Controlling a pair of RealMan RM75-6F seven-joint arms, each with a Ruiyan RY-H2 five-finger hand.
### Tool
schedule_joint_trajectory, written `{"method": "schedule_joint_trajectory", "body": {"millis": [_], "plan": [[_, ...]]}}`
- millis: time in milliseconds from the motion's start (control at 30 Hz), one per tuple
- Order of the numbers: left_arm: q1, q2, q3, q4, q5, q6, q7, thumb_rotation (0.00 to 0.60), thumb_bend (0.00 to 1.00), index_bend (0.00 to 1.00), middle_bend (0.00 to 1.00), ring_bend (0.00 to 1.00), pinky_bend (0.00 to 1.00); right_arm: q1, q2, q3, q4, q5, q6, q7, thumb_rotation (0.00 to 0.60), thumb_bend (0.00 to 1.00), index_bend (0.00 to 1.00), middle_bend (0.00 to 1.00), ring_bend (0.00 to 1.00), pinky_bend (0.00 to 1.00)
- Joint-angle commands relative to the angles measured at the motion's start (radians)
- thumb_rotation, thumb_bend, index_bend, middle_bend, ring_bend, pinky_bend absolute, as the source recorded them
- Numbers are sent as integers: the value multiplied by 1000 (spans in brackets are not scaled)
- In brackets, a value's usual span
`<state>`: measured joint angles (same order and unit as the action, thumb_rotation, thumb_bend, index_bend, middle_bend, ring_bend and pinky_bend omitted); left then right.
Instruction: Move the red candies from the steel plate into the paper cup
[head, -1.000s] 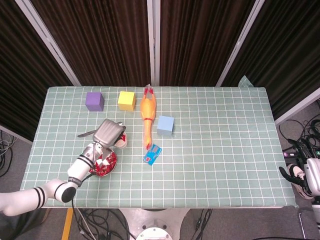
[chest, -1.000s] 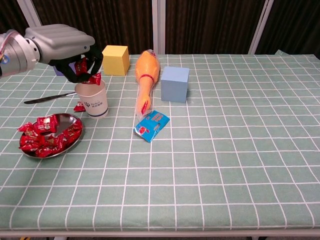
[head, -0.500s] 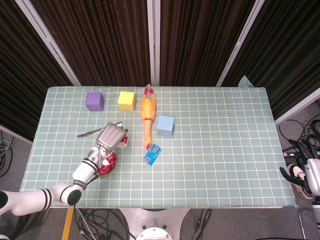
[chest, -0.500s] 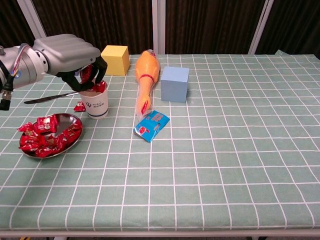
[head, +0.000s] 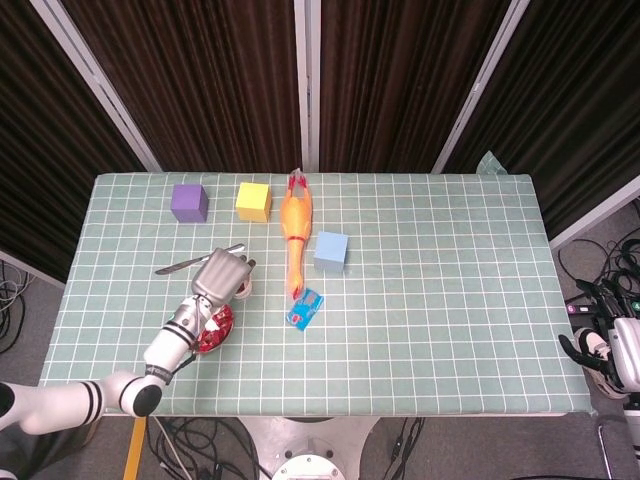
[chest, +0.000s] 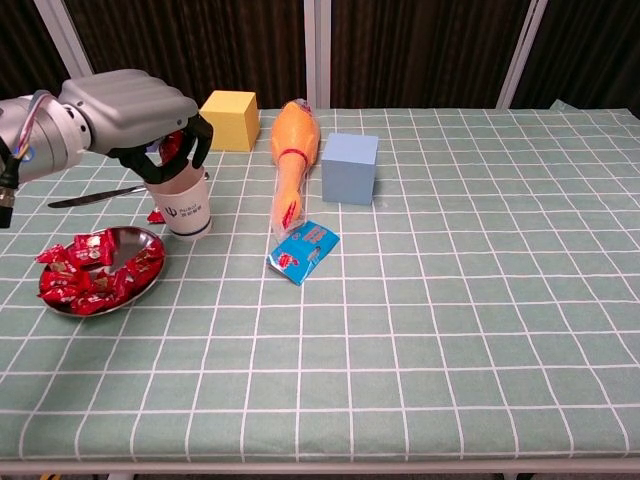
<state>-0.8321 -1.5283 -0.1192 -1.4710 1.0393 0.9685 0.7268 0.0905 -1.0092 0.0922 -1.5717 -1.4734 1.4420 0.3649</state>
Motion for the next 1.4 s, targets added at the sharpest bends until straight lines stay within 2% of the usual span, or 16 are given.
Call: {"method": "schedule_joint_trajectory", "body": {"millis": [33,567,767,933,1133,1233,1400], "plan": [[1,1,4,-5,-3,7,5,600,550,488,578,920,1000,0,1,0,-1,-1,0,0,600,195,138,199,69,378],[19,14,25,-53,-65,49,55,600,509,368,458,902,1000,1,3,-2,-9,-7,0,-6,600,197,138,206,69,384],[47,46,12,-94,-13,113,-3,600,475,341,420,898,1000,0,6,-1,-16,-9,5,-12,600,199,138,206,69,384],[92,119,0,-123,48,158,-125,600,432,339,422,879,1000,5,8,1,-21,-13,3,-15,600,198,139,206,69,384],[116,164,10,-10,80,76,-316,600,336,359,500,870,1000,4,8,1,-13,-13,4,-7,600,199,138,206,69,385],[104,149,24,73,110,4,-392,600,328,376,614,874,1000,7,8,0,-13,-12,-1,-8,600,198,138,206,69,386],[64,84,44,232,185,-115,-532,600,338,399,738,894,1000,3,11,1,-14,-8,3,-11,600,198,138,206,69,388]]}}
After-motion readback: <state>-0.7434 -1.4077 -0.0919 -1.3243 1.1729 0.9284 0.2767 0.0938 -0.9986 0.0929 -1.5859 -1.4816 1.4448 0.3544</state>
